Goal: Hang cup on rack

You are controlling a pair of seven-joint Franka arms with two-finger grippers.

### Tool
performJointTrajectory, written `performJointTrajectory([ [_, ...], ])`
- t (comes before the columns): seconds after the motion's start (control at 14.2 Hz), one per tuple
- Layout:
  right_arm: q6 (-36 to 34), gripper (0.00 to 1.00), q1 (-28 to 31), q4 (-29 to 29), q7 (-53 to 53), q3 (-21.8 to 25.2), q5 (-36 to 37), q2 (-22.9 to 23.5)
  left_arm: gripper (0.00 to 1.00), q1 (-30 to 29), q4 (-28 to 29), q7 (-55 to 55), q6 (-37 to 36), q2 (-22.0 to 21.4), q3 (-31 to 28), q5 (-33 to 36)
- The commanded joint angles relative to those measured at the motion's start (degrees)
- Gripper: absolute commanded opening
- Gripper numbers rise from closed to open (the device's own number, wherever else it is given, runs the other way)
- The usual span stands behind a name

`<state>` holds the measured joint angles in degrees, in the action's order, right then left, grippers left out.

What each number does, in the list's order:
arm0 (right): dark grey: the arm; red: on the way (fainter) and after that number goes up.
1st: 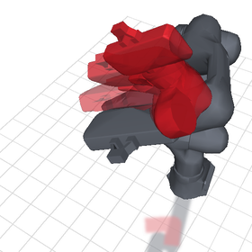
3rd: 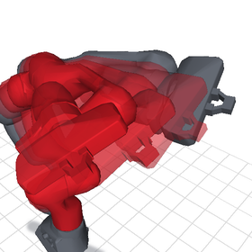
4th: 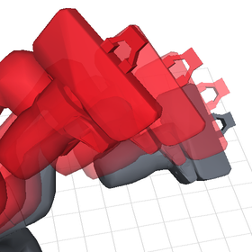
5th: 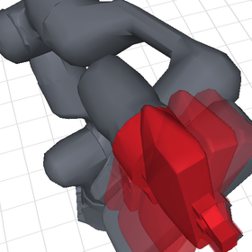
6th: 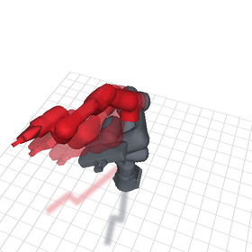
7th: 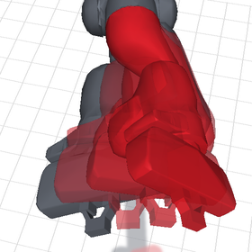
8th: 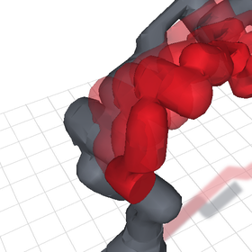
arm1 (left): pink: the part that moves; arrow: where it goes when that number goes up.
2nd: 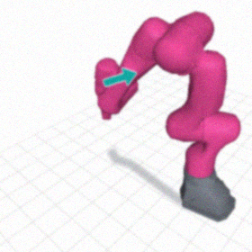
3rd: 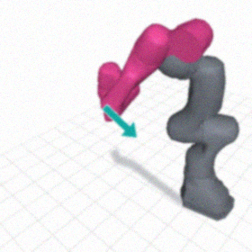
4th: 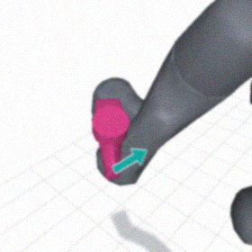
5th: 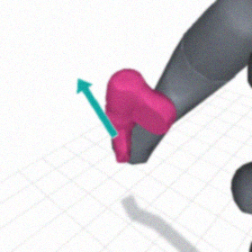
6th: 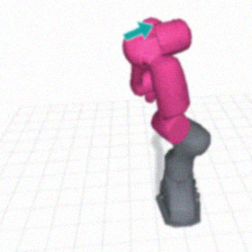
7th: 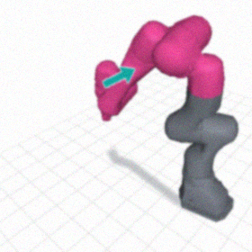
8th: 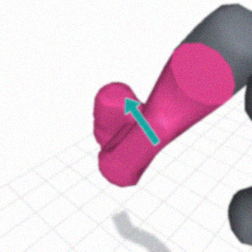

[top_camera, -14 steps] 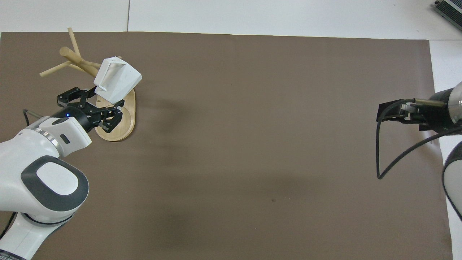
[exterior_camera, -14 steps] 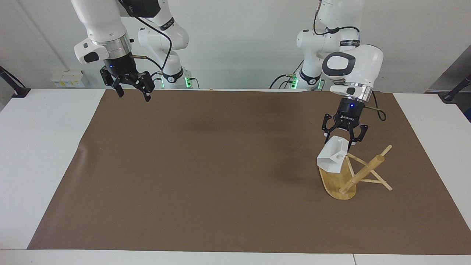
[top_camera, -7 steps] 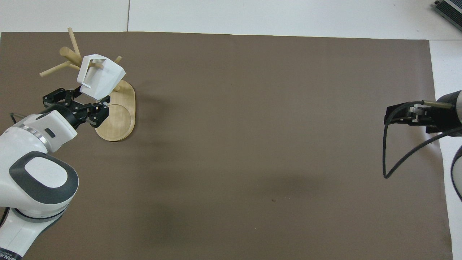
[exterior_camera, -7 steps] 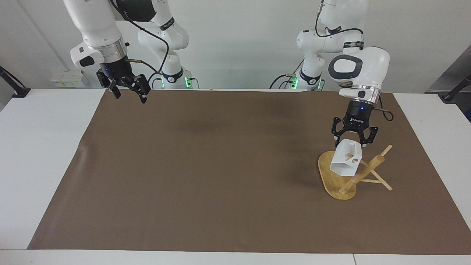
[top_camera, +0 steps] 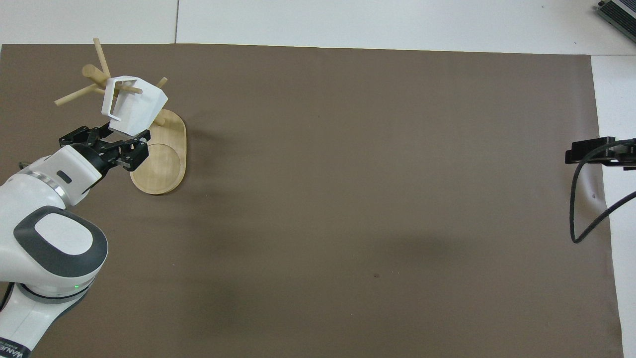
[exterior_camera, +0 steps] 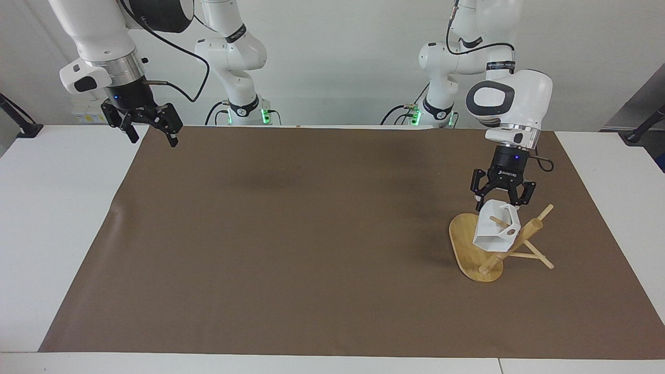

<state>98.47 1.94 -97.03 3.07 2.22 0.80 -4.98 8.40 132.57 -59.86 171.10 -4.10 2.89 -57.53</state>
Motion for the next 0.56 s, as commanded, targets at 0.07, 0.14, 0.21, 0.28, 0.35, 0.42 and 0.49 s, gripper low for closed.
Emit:
performJointTrajectory([
  [0.07, 2.08, 1.00, 0.61, -1.59, -1.49, -0.55, 0.96, -1.09, 0.00, -0.75, -0.73, 2.47, -0.51, 0.32, 0.19, -0.04],
  [0.14, 2.26, 1.00, 0.61, -1.59, -1.49, -0.55, 0.96, -1.09, 0.00, -0.84, -0.90, 2.47, -0.60, 0.32, 0.19, -0.04],
  [0.21, 2.26, 1.00, 0.61, -1.59, -1.58, -0.55, 0.96, -1.00, 0.64, -0.84, -0.99, 2.47, -0.60, 0.41, 0.19, -0.04],
  [0.28, 2.34, 1.00, 0.61, -1.68, -1.40, -0.55, 0.96, -1.00, 1.00, -0.92, -0.99, 2.47, -0.60, 0.41, 0.19, -0.04],
  [0.35, 2.26, 1.00, 0.61, -1.68, -1.40, -0.55, 0.96, -1.00, 1.00, -1.27, -0.99, 2.38, -0.60, 0.41, 0.19, -0.04],
  [0.42, 2.26, 1.00, 0.61, -1.76, -1.31, -0.55, 0.87, -1.00, 1.00, -1.28, -1.08, 2.38, -0.60, 0.41, 0.19, 0.05],
  [0.49, 2.26, 1.00, 0.52, -1.76, -1.14, -0.55, 0.78, -1.00, 1.00, -1.36, -1.17, 2.38, -0.68, 0.41, 0.19, 0.05],
])
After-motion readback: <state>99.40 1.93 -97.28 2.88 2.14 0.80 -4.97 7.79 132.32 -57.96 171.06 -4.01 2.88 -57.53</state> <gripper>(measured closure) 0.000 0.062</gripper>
